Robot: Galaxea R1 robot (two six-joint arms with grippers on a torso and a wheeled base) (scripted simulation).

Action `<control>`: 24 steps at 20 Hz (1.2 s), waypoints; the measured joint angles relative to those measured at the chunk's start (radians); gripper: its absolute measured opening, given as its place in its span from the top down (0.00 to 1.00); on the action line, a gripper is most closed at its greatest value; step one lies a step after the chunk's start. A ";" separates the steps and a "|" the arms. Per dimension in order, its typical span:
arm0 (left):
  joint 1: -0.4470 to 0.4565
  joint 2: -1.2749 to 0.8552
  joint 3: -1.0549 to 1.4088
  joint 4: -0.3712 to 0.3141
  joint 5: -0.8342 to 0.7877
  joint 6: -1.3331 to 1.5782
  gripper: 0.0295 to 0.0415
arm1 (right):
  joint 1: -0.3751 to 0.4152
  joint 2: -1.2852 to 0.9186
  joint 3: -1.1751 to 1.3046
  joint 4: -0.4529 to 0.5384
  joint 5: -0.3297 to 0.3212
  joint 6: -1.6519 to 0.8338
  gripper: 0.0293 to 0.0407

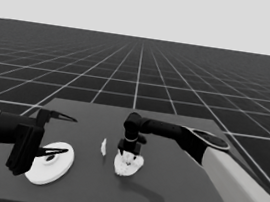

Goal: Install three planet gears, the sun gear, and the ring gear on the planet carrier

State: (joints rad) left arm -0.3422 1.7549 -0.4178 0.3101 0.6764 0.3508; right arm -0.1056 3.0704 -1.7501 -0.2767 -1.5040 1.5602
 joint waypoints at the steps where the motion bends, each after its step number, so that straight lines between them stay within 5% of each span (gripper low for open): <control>1: 0.000 0.000 0.000 0.000 0.000 0.000 0.25 | 0.000 0.000 0.000 0.000 0.000 0.010 0.86; 24: 0.000 0.000 0.000 0.000 0.000 0.000 0.25 | -0.001 0.000 0.000 0.000 0.000 0.251 0.86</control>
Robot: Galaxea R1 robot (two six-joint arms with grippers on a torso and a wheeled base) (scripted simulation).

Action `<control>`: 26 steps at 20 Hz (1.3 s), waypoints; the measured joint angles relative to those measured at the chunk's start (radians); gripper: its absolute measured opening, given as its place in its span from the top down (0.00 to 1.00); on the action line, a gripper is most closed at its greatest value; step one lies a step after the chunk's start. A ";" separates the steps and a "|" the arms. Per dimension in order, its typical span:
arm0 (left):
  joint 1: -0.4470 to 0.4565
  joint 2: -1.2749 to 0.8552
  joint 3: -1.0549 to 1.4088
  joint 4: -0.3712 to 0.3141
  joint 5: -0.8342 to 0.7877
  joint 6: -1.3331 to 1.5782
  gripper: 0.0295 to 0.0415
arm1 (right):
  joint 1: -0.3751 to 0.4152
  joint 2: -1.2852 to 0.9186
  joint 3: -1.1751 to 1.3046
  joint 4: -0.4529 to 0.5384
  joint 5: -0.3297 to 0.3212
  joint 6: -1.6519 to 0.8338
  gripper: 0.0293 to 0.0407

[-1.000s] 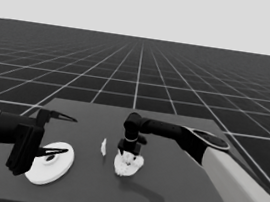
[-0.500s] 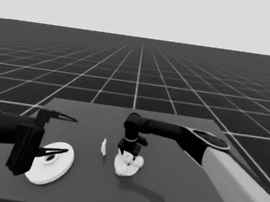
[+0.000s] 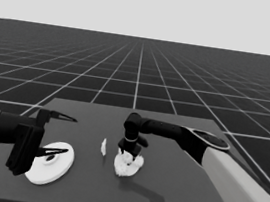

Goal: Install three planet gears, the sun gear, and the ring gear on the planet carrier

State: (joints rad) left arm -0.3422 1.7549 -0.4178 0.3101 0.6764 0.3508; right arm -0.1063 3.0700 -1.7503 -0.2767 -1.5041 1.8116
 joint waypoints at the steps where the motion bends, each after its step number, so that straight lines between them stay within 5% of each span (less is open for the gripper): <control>1: 0.000 0.000 0.000 0.000 0.000 0.000 0.25 | 0.000 0.000 0.000 0.000 0.000 0.010 0.86; 26: 0.000 0.000 0.000 0.000 0.000 0.000 0.25 | -0.002 0.000 0.000 0.000 0.000 0.272 0.86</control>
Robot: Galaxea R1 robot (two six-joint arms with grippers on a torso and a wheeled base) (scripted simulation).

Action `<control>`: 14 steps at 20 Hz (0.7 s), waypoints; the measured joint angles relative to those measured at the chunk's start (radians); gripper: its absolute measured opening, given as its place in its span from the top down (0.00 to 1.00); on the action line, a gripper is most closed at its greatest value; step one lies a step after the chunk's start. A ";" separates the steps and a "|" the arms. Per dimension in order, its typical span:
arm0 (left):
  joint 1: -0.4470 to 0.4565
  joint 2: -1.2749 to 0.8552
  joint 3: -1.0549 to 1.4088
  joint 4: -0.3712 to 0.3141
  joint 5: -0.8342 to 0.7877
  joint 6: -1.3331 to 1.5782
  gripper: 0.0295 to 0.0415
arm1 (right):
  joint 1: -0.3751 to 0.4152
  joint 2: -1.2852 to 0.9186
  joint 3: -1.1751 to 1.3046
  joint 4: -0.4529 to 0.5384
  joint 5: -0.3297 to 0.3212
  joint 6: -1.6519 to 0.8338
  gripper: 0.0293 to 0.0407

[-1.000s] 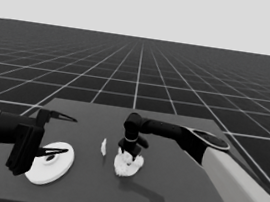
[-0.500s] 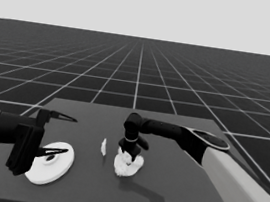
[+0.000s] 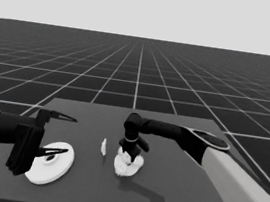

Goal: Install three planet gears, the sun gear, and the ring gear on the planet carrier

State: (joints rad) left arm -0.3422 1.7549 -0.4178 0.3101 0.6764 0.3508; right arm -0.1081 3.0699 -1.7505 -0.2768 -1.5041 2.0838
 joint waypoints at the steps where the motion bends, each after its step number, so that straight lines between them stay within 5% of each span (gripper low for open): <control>1: 0.000 0.000 0.000 0.000 0.000 0.000 0.25 | 0.000 0.000 0.000 0.000 0.000 0.010 0.86; 14: 0.000 0.000 0.000 0.000 0.000 0.000 0.25 | 0.000 0.000 0.000 0.000 0.000 0.147 0.86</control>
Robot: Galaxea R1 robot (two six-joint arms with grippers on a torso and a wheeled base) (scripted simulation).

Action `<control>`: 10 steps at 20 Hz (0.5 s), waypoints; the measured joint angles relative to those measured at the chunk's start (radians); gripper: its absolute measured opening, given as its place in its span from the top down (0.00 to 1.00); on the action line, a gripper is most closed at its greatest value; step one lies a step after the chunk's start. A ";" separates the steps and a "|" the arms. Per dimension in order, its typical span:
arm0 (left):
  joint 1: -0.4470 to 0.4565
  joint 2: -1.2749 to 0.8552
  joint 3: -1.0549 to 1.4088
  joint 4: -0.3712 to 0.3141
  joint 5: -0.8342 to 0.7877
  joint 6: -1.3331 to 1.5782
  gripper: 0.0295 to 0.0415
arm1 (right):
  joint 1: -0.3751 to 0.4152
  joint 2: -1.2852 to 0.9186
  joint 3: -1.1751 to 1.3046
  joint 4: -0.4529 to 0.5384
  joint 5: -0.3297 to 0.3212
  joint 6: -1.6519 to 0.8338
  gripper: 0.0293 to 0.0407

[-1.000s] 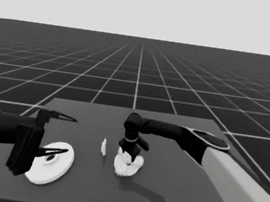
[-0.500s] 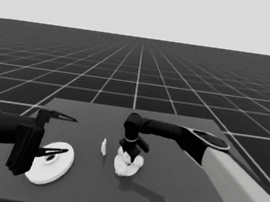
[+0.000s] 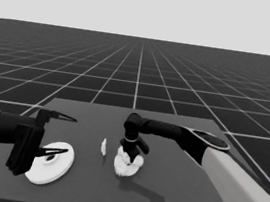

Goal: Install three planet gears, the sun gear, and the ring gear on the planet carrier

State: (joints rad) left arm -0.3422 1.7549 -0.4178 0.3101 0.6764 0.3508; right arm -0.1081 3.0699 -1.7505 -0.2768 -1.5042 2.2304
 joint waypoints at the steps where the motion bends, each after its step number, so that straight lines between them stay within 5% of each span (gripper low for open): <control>1: 0.000 0.000 0.000 0.000 0.000 0.000 0.25 | 0.000 0.000 0.000 0.000 0.000 0.010 0.86; 10: 0.000 0.000 0.000 0.000 0.000 0.000 0.25 | 0.000 0.000 0.000 0.000 0.000 0.105 0.86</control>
State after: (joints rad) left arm -0.3422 1.7549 -0.4178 0.3101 0.6764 0.3508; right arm -0.1081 3.0699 -1.7505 -0.2768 -1.5042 2.3352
